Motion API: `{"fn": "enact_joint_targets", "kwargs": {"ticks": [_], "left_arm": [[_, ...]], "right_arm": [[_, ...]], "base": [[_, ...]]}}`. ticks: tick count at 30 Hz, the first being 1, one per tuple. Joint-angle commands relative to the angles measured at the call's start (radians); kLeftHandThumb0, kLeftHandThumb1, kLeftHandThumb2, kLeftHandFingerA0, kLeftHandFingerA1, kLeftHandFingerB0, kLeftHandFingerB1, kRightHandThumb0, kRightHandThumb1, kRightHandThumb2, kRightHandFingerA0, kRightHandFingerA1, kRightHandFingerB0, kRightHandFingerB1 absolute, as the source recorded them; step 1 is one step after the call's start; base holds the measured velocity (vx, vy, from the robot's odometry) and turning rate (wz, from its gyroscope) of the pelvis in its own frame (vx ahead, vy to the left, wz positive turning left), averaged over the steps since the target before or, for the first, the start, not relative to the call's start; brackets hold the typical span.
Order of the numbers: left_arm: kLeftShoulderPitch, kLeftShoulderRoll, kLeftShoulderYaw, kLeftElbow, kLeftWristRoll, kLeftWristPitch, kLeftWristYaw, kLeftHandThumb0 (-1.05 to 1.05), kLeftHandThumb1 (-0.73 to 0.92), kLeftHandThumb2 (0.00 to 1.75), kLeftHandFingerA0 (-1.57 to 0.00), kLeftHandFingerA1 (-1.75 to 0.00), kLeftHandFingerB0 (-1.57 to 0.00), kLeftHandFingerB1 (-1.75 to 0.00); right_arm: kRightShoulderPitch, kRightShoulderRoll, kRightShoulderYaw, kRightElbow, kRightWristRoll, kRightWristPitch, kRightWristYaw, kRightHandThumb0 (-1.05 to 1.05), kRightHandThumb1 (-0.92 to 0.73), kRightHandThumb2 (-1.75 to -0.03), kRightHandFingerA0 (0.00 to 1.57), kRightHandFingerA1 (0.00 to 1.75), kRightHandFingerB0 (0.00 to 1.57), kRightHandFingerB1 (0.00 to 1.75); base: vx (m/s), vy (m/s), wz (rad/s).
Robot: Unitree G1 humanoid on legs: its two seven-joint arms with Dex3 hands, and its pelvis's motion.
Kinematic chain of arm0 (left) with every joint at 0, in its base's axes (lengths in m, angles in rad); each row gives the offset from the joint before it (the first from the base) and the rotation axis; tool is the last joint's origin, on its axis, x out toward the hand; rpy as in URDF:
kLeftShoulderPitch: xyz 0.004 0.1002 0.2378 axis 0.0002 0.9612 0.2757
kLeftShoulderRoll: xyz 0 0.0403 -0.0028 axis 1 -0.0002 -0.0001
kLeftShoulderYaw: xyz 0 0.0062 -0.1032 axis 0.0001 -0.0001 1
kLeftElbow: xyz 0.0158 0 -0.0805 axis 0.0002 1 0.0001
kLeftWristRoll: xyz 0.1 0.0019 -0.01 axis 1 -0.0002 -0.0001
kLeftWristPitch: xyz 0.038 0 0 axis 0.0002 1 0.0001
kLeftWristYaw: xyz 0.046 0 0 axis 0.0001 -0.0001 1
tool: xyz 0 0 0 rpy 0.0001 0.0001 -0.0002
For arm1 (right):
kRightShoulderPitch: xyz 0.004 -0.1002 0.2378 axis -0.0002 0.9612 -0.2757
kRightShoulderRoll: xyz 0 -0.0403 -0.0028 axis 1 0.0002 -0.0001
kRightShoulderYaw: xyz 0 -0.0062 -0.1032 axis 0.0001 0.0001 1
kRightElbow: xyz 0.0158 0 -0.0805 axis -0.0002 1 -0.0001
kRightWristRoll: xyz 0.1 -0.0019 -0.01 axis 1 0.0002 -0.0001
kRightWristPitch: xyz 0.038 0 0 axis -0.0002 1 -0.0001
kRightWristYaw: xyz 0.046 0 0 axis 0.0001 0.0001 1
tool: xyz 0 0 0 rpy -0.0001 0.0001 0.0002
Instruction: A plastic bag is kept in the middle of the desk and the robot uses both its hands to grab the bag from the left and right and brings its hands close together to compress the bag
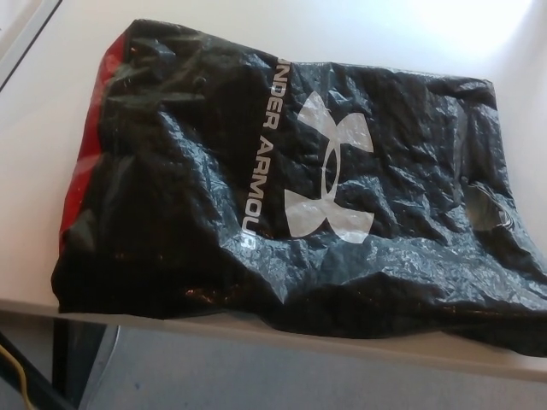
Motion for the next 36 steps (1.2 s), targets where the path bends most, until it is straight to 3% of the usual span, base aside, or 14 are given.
{"fn": "enact_joint_targets", "kwargs": {"ticks": [1,2,3,7,8,9,11,12,18,19,20,24,25,36], "left_arm": [[0.016,-0.034,-0.047,-0.081,-0.001,0.072,0.018,-0.73,0.92,0.68,-0.22,-0.41,-0.19,-0.32],[0.022,-0.042,-0.076,-0.103,0.027,0.083,0.023,-0.36,0.55,1.13,-0.03,-0.5,0.0,-0.48],[0.023,-0.049,-0.084,-0.11,0.029,0.092,0.03,-0.77,0.92,0.68,-0.23,-0.4,-0.18,-0.31],[0.019,-0.08,-0.121,-0.128,0.046,0.116,0.05,-0.78,0.92,0.68,-0.23,-0.4,-0.18,-0.31],[0.015,-0.097,-0.146,-0.13,0.054,0.117,0.052,-0.36,0.54,1.13,-0.03,-0.5,0.0,-0.47],[0.014,-0.101,-0.153,-0.132,0.054,0.124,0.055,-0.75,0.92,0.7,-0.22,-0.4,-0.17,-0.32],[0.013,-0.111,-0.166,-0.129,0.055,0.133,0.056,-0.75,0.92,0.7,-0.21,-0.4,-0.18,-0.31],[0.009,-0.118,-0.181,-0.12,0.066,0.136,0.059,-0.35,0.56,1.14,-0.03,-0.49,-0.01,-0.48],[-0.005,-0.131,-0.224,-0.085,0.093,0.158,0.068,-0.35,0.57,1.15,-0.03,-0.5,0.0,-0.48],[-0.005,-0.136,-0.227,-0.082,0.096,0.159,0.072,-0.35,0.57,1.15,-0.03,-0.5,0.0,-0.47],[-0.016,-0.141,-0.238,-0.06,0.106,0.164,0.078,-0.34,0.57,1.15,-0.03,-0.5,0.0,-0.47],[-0.048,-0.146,-0.255,-0.002,0.108,0.16,0.079,-0.77,0.92,0.75,-0.16,-0.39,-0.14,-0.31],[-0.057,-0.145,-0.262,0.015,0.108,0.173,0.076,-0.84,0.83,1.14,-0.04,-0.45,-0.11,-0.38],[-0.14,-0.132,-0.302,0.155,0.14,0.247,0.078,-0.79,0.92,0.84,-0.01,-0.27,-0.04,-0.21]], "right_arm": [[0.019,0.012,0.012,-0.022,-0.011,-0.009,-0.01,-0.72,-0.71,-0.62,0.24,0.36,0.2,0.29],[0.032,0.013,0.023,-0.045,-0.024,0.016,-0.011,-0.74,-0.72,-0.62,0.25,0.35,0.2,0.28],[0.032,0.013,0.027,-0.042,-0.025,0.013,-0.008,-0.74,-0.72,-0.62,0.24,0.36,0.2,0.29],[0.027,0.015,0.062,-0.04,-0.03,0.006,0.012,-0.79,-0.71,-0.62,0.24,0.36,0.19,0.28],[0.032,0.015,0.088,-0.064,-0.047,0.03,0.016,-0.83,-0.75,-0.63,0.23,0.34,0.17,0.28],[0.031,0.014,0.097,-0.069,-0.052,0.034,0.018,-0.39,-0.36,-1.0,0.02,0.49,0.0,0.47],[0.033,0.011,0.12,-0.087,-0.053,0.053,0.029,-0.39,-0.36,-0.99,0.01,0.49,0.0,0.48],[0.034,0.016,0.136,-0.109,-0.055,0.071,0.03,-0.39,-0.34,-0.99,0.01,0.49,0.0,0.48],[0.038,0.011,0.198,-0.162,-0.069,0.133,0.055,-0.89,-0.62,-1.03,0.04,0.41,0.11,0.22],[0.039,0.013,0.207,-0.17,-0.07,0.146,0.058,-0.9,-0.78,-0.64,0.1,0.32,0.04,0.23],[0.04,0.013,0.227,-0.186,-0.073,0.178,0.071,-0.91,-0.61,-1.04,0.05,0.28,0.05,0.12],[0.045,0.012,0.264,-0.219,-0.079,0.231,0.087,-0.96,-0.66,-1.06,0.0,0.19,0.0,0.05],[0.043,0.015,0.277,-0.233,-0.087,0.25,0.087,-1.01,-0.68,-1.07,0.0,0.12,0.0,0.0],[0.0,0.037,0.343,-0.225,-0.12,0.312,0.076,-0.95,-0.66,-0.99,0.0,0.15,0.0,0.0]], "base": [[0.0,0.0,0.0],[0.0,0.0,0.0],[0.0,0.0,0.0],[0.0,0.0,0.0],[0.0,0.0,0.0],[0.0,0.0,0.0],[0.0,0.0,0.0],[0.0,0.0,0.0],[0.0,0.0,0.0],[0.0,0.0,0.0],[0.0,0.0,0.0],[0.0,0.0,0.0],[0.0,0.0,0.0],[0.0,0.0,0.0]]}}
